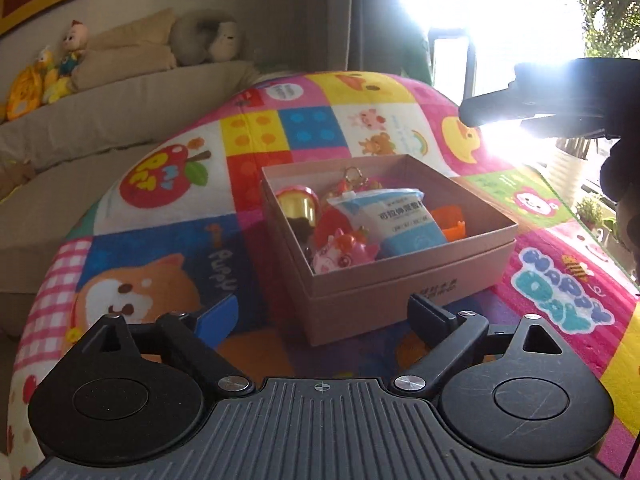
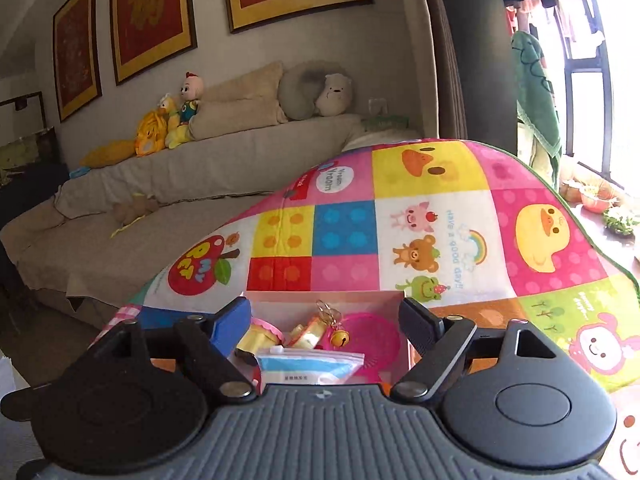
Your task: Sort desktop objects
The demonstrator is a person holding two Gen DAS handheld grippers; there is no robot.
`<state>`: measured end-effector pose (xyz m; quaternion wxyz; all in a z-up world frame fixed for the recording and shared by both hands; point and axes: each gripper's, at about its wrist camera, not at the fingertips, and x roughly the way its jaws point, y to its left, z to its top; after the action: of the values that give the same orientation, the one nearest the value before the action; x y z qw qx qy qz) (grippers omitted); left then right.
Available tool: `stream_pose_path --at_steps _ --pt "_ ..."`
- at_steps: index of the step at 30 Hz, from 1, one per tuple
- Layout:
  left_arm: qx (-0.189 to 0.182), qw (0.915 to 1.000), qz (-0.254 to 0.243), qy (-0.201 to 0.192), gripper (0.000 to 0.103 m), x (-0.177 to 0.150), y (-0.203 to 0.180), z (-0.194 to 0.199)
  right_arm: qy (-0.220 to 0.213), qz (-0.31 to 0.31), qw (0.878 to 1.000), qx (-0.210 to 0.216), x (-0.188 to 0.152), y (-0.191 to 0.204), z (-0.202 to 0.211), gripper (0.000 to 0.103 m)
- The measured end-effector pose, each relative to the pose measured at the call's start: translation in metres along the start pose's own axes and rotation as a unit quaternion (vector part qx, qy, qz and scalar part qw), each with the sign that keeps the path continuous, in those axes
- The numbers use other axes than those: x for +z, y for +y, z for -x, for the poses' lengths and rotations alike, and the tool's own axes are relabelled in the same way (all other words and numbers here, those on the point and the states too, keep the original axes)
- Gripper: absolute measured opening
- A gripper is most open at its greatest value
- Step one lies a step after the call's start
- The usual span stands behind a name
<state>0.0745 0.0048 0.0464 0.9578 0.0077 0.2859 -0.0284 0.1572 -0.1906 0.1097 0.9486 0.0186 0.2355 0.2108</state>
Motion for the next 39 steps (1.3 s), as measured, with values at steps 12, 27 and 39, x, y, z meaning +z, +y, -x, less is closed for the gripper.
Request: stream_pose_path --at_steps 12,27,39 --pt "0.048 0.9931 0.074 0.077 0.103 -0.045 -0.002 -0.003 0.121 0.046 0.991 -0.039 -0.129 0.020 0.028 0.103" --pt "0.057 0.9949 0.040 0.073 0.103 -0.049 -0.015 -0.006 0.129 0.017 0.988 -0.081 -0.142 0.012 0.001 0.103" --pt "0.057 0.9949 0.041 0.073 0.103 -0.049 -0.014 -0.006 0.115 0.015 0.989 -0.091 -0.145 0.014 0.002 0.103"
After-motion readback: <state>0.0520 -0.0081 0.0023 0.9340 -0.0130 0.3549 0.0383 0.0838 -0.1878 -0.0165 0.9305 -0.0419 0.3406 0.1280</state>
